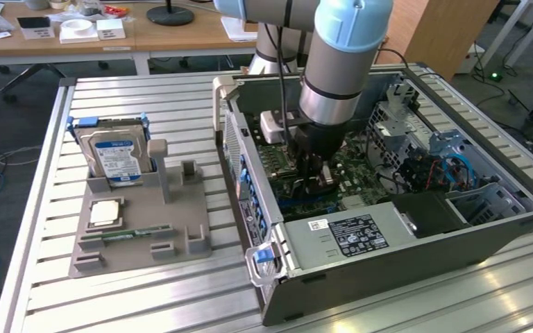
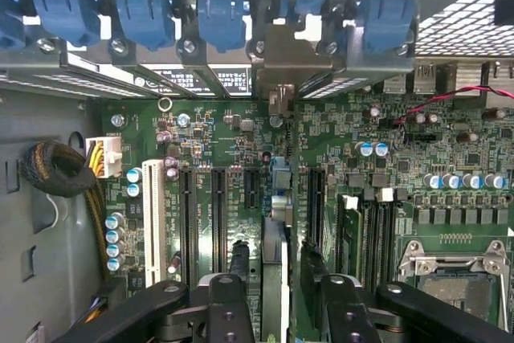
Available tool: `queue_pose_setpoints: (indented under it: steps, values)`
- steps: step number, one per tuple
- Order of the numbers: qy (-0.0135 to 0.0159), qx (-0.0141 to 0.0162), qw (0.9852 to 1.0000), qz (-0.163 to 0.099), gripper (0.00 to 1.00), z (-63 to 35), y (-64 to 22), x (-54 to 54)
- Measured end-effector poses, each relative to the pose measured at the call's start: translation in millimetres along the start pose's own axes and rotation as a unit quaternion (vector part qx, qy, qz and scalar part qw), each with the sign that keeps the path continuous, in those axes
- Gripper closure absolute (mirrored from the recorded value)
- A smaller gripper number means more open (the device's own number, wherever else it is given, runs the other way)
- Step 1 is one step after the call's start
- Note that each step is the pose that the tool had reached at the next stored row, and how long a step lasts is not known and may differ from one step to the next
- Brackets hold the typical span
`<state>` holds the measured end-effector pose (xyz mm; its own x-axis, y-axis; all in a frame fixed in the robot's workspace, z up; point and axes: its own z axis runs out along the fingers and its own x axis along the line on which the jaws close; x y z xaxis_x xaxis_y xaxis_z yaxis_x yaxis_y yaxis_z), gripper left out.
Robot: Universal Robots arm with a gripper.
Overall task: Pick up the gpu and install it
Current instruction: 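Insert the gpu into the slot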
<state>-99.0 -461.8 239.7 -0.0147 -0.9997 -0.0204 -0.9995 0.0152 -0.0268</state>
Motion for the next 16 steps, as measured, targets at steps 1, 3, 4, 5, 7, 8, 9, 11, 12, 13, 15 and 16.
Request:
queue_pose_setpoints:
  steps: [1,3,4,5,7,8,9,11,12,13,15,16]
  values:
    - [0.0,0.0001,1.0,0.0,0.61,-1.1,0.0,0.0]
    - [0.0,0.0001,1.0,0.0,0.61,-3.9,-0.1,-0.1]
    - [-0.0001,0.0001,1.0,0.0,0.61,-5.6,-0.2,-0.2]
    - [-0.0001,0.0001,1.0,0.0,0.61,-7.3,-0.2,-0.2]
    - [0.0,0.0001,1.0,0.0,0.61,-10.8,-0.3,-0.5]
    - [0.0,0.0001,1.0,0.0,0.61,-12.8,-0.4,-0.7]
    - [-0.0001,0.0001,1.0,0.0,0.61,-14.9,-0.4,-1.0]
    - [-0.0001,0.0001,1.0,0.0,0.61,-19.3,-0.5,-1.6]
    - [-0.0001,0.0001,1.0,0.0,0.61,-21.8,-0.6,-2.0]
    - [-0.0001,0.0001,1.0,0.0,0.61,-24.1,-0.6,-2.4]
    - [-0.0001,0.0,1.0,0.0,0.61,-28.7,-0.7,-3.2]
    - [-0.0001,0.0001,1.0,0.0,0.61,-31.0,-0.8,-3.6]
